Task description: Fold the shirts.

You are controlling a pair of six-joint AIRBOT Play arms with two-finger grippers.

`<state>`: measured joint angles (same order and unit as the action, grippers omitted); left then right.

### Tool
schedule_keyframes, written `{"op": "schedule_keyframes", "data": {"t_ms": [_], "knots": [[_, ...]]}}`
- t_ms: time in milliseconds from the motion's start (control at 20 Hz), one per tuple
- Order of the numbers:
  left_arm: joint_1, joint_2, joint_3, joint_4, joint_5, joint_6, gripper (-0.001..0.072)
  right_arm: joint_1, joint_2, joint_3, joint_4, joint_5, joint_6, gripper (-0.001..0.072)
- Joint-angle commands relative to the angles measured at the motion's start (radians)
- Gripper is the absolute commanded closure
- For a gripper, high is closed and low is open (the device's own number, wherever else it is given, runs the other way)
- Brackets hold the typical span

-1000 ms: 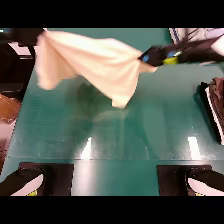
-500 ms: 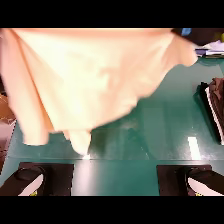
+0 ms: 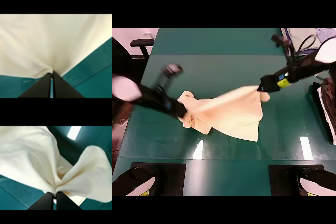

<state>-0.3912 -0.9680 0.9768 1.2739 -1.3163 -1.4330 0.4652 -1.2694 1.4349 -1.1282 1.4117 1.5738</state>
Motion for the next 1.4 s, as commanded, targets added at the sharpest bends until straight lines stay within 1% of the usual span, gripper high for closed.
{"op": "schedule_keyframes", "data": {"t_ms": [0, 150, 200, 250, 350, 450, 550, 650, 750, 900, 950, 1000, 1100, 1250, 1350], "knots": [[-0.163, -0.005, -0.182, -0.042, 0.048, -0.003, 0.0682, -0.002, 0.043, -0.126, 0.000, -0.065, 0.003, 0.0699], [-0.188, -0.005, -0.177, -0.095, 0.137, -0.006, 0.0676, -0.001, 0.082, -0.188, 0.001, -0.106, 0.003, 0.0699], [-0.188, -0.005, -0.163, -0.097, 0.157, -0.006, 0.0477, -0.001, 0.086, -0.198, 0.001, -0.108, 0.003, 0.0699], [-0.188, -0.005, -0.140, -0.095, 0.171, -0.006, 0.0248, -0.002, 0.086, -0.200, 0.001, -0.105, 0.003, 0.0699], [-0.164, -0.005, -0.073, -0.082, 0.168, -0.005, 0.0240, -0.001, 0.085, -0.200, 0.002, -0.108, 0.003, 0.0699], [-0.084, -0.005, 0.013, -0.033, 0.159, -0.006, 0.0241, -0.002, 0.085, -0.200, 0.002, -0.111, 0.003, 0.0699], [0.061, -0.005, 0.085, -0.002, 0.200, -0.006, 0.0241, -0.001, 0.085, -0.200, 0.002, -0.111, 0.003, 0.0699], [0.213, -0.022, 0.108, -0.002, 0.265, -0.006, 0.0242, -0.001, 0.085, -0.200, 0.002, -0.112, 0.003, 0.0699], [0.303, -0.095, 0.107, -0.001, 0.256, 0.002, 0.0241, -0.001, 0.085, -0.200, 0.002, -0.123, 0.003, 0.0699], [0.341, -0.253, 0.108, -0.023, 0.276, 0.002, 0.0239, -0.001, 0.085, -0.200, 0.002, -0.126, 0.003, 0.0698], [0.351, -0.297, 0.111, -0.072, 0.288, 0.005, 0.0177, 0.000, 0.085, -0.200, 0.003, -0.125, 0.003, 0.0699], [0.357, -0.341, 0.122, -0.127, 0.294, 0.030, 0.0067, 0.000, 0.085, -0.200, 0.003, -0.126, 0.003, 0.0699], [0.357, -0.396, 0.146, -0.171, 0.296, 0.071, 0.0059, 0.000, 0.085, -0.200, 0.003, -0.127, 0.003, 0.0699], [0.357, -0.454, 0.159, -0.265, 0.285, 0.154, 0.0060, 0.000, 0.084, -0.200, 0.002, -0.130, 0.003, 0.0698], [0.354, -0.480, 0.158, -0.269, 0.250, 0.162, 0.0061, 0.000, 0.083, -0.200, 0.002, -0.129, 0.003, 0.0699]]}}
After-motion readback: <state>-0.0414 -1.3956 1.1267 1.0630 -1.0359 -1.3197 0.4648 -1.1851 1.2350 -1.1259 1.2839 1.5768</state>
